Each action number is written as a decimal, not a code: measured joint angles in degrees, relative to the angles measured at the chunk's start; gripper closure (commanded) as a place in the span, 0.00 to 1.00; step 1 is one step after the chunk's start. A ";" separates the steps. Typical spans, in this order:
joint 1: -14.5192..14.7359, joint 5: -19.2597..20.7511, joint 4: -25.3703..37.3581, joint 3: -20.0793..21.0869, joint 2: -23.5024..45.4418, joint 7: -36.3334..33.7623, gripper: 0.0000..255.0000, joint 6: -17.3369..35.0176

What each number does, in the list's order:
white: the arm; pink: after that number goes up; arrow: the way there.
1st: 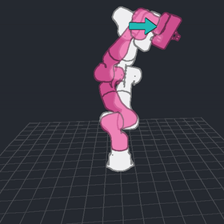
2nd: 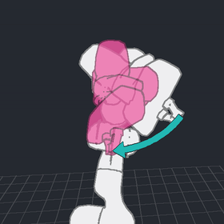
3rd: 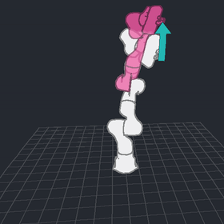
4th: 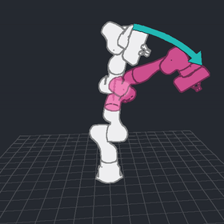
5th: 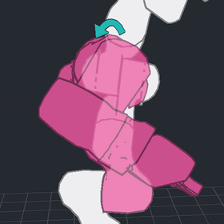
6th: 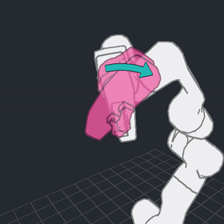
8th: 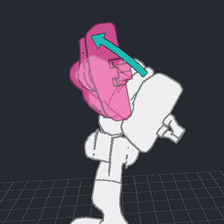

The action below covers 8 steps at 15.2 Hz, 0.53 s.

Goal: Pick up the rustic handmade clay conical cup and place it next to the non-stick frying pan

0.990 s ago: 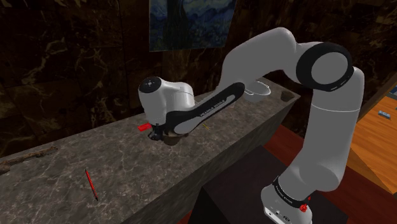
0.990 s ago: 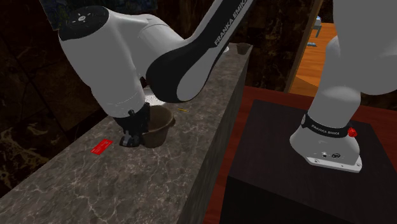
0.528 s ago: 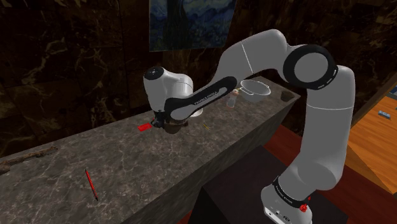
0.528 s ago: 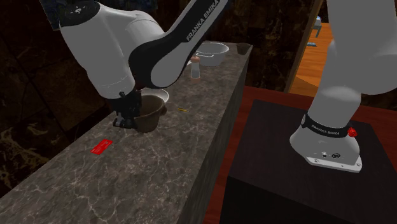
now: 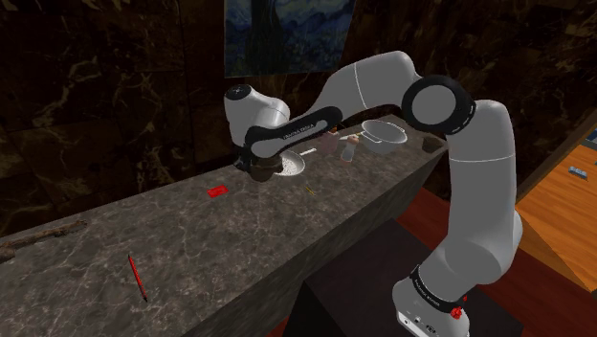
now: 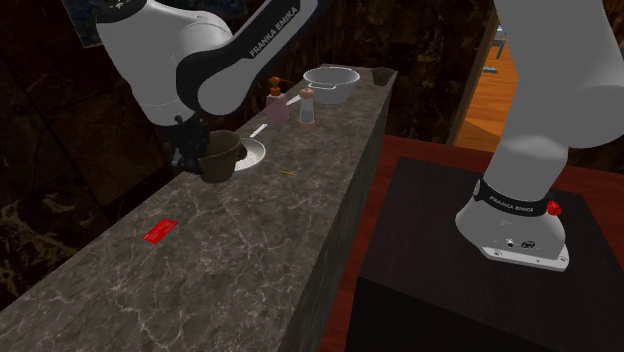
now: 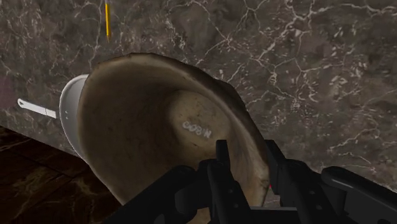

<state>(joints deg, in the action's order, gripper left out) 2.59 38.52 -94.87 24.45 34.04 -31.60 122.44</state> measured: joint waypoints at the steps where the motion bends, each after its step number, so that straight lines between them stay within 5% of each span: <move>1: -0.25 0.06 2.39 -0.41 1.49 1.35 1.00 -0.53; 8: -1.17 -0.15 20.14 -2.65 11.94 10.43 1.00 -4.92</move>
<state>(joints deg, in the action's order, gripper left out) 1.42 38.37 -74.73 21.80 45.98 -21.17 117.51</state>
